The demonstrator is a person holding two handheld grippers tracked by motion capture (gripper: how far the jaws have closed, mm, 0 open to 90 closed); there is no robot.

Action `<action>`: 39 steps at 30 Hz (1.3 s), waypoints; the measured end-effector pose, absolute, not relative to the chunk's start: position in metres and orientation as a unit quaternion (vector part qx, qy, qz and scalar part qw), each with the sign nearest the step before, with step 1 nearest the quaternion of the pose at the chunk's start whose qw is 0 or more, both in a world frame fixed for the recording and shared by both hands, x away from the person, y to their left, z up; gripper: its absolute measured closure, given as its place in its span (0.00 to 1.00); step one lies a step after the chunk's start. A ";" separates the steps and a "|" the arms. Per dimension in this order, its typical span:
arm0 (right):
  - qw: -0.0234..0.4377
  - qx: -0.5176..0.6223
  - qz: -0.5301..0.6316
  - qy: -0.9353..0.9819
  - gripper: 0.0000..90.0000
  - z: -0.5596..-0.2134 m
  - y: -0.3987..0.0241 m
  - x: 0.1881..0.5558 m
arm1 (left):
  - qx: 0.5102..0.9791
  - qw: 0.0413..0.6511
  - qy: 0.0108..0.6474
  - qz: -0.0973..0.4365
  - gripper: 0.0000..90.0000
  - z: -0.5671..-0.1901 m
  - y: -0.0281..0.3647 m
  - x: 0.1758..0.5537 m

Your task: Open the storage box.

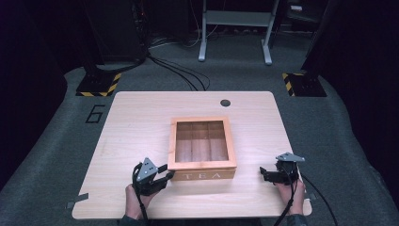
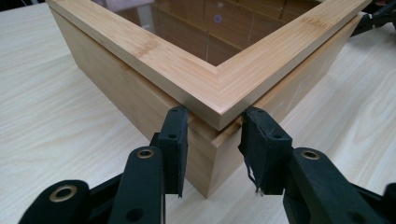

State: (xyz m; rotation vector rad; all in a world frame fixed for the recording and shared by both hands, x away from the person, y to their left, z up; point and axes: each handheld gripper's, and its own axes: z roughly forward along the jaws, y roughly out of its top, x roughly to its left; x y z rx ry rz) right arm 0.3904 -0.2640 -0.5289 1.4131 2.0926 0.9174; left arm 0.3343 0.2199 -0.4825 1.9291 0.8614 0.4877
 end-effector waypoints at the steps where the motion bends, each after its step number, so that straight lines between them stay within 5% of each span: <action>1: 0.226 0.512 0.333 0.759 0.10 -0.529 -0.264 0.390 | 0.786 0.468 0.351 0.201 0.67 -0.482 0.219 0.335; 19: 0.225 0.512 0.333 0.759 0.10 -0.529 -0.264 0.390 | 0.786 0.449 0.345 0.248 0.46 -0.470 0.206 0.340; 39: 0.226 0.510 0.334 0.760 0.10 -0.529 -0.265 0.391 | 0.781 0.456 0.330 0.270 0.40 -0.449 0.204 0.350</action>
